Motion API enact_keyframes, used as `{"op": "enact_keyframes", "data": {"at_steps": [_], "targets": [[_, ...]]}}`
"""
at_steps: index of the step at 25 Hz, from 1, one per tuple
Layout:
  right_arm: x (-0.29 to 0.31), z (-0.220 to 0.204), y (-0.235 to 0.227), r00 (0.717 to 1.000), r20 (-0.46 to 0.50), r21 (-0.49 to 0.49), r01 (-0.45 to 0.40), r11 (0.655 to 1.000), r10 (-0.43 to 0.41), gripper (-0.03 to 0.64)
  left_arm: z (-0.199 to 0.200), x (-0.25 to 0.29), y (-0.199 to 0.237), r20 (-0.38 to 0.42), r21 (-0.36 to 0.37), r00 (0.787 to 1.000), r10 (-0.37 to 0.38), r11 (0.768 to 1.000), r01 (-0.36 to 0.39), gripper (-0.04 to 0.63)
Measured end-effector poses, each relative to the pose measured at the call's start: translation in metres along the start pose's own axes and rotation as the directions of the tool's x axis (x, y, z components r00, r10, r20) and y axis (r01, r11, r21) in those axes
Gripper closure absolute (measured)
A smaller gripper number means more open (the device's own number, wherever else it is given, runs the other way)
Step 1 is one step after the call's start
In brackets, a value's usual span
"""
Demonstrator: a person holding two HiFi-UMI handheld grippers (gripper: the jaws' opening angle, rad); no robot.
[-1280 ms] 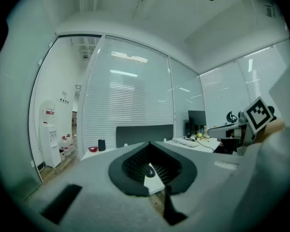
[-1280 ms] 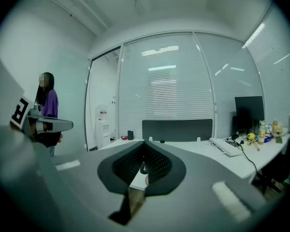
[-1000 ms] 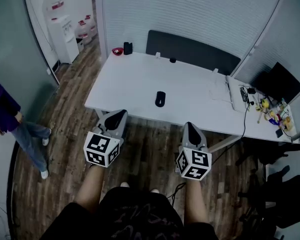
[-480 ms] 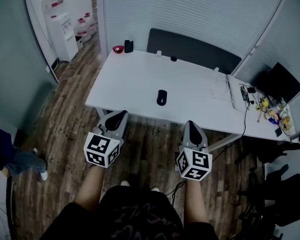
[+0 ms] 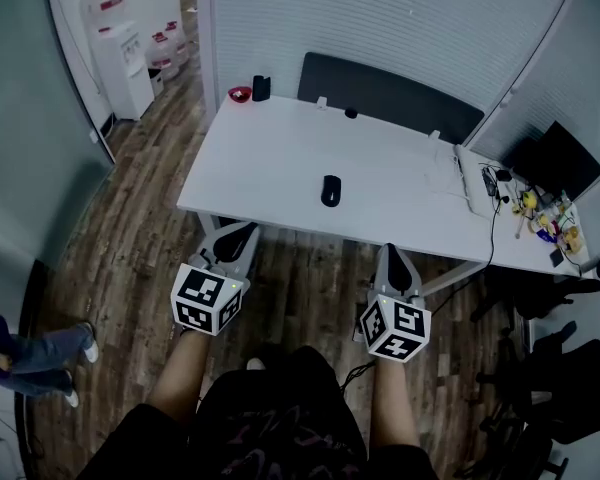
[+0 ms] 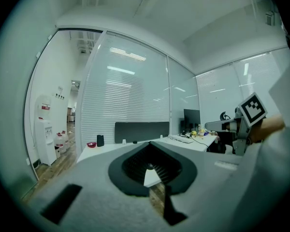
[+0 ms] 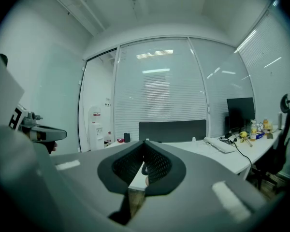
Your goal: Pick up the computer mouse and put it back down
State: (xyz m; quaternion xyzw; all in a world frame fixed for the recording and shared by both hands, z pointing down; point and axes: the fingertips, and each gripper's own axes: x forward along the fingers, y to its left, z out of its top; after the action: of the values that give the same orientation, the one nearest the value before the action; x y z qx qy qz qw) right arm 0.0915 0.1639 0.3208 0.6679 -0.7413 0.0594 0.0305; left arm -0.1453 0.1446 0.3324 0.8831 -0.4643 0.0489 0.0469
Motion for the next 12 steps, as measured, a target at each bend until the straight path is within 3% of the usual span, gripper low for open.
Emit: {"op": "enact_keyframes", "data": {"at_steps": [12], "targets": [[0.02,0.003,0.009,1.0,0.003,-0.015,-0.007,1.0,0.007,0.607,0.002,0.009,0.017,0.005,0.007,1.0,0.002,1.0,-0.002,0.594]]}}
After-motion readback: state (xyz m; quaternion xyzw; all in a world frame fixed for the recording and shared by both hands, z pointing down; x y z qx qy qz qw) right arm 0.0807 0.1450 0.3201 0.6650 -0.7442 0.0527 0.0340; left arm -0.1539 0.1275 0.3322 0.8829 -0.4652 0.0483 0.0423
